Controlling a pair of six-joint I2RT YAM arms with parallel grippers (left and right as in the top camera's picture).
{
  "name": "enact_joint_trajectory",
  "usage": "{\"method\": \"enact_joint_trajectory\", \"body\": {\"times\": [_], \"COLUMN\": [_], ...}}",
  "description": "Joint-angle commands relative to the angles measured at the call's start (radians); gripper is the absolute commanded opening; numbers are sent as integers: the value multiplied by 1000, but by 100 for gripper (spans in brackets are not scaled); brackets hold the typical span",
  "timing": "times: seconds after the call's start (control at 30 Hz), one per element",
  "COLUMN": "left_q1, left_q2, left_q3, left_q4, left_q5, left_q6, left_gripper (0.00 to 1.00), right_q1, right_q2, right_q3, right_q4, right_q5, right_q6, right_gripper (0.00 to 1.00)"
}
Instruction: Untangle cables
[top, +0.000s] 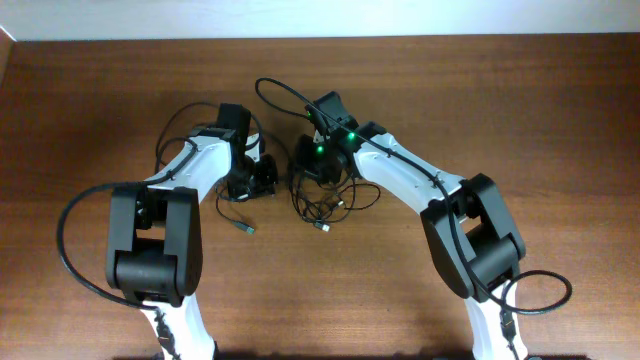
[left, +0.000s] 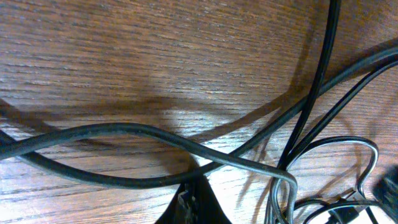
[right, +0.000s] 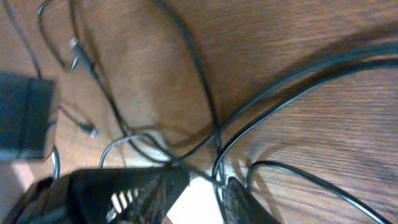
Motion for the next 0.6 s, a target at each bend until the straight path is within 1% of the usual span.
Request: {"method": "enact_joint_trajectory", "body": {"times": [0.0, 0.17, 0.2, 0.23, 0.3, 0.37, 0.4, 0.43, 0.5, 0.57], "left_q1": [10, 7, 7, 7, 4, 10, 22, 40, 82, 137], "left_q2": [37, 37, 37, 37, 37, 37, 35, 28, 0, -50], "left_q3": [-34, -35, -35, -35, -35, -35, -34, -34, -34, -34], "left_q4": [1, 2, 3, 5, 5, 1, -10, -15, -18, -18], "left_q5": [-53, -53, -53, -53, -53, -48, -30, 22, 148, 312], "left_q6": [15, 16, 16, 15, 16, 27, 28, 59, 106, 106], "left_gripper": [0, 0, 0, 0, 0, 0, 0, 0, 0, 0], "right_q1": [10, 27, 29, 29, 29, 24, 11, -4, -38, -73], "right_q2": [55, 105, 107, 107, 107, 106, 100, 89, 57, 20], "right_q3": [13, 13, 13, 13, 13, 13, 13, 13, 13, 13], "right_q4": [35, 79, 83, 90, 94, 89, 83, 78, 77, 75], "right_q5": [38, 49, 61, 64, 64, 26, -32, -87, -192, -332], "right_q6": [102, 102, 102, 102, 101, 97, 93, 82, -19, -116], "right_gripper": [30, 29, 26, 20, 4, 4, 4, 4, 4, 4]}}
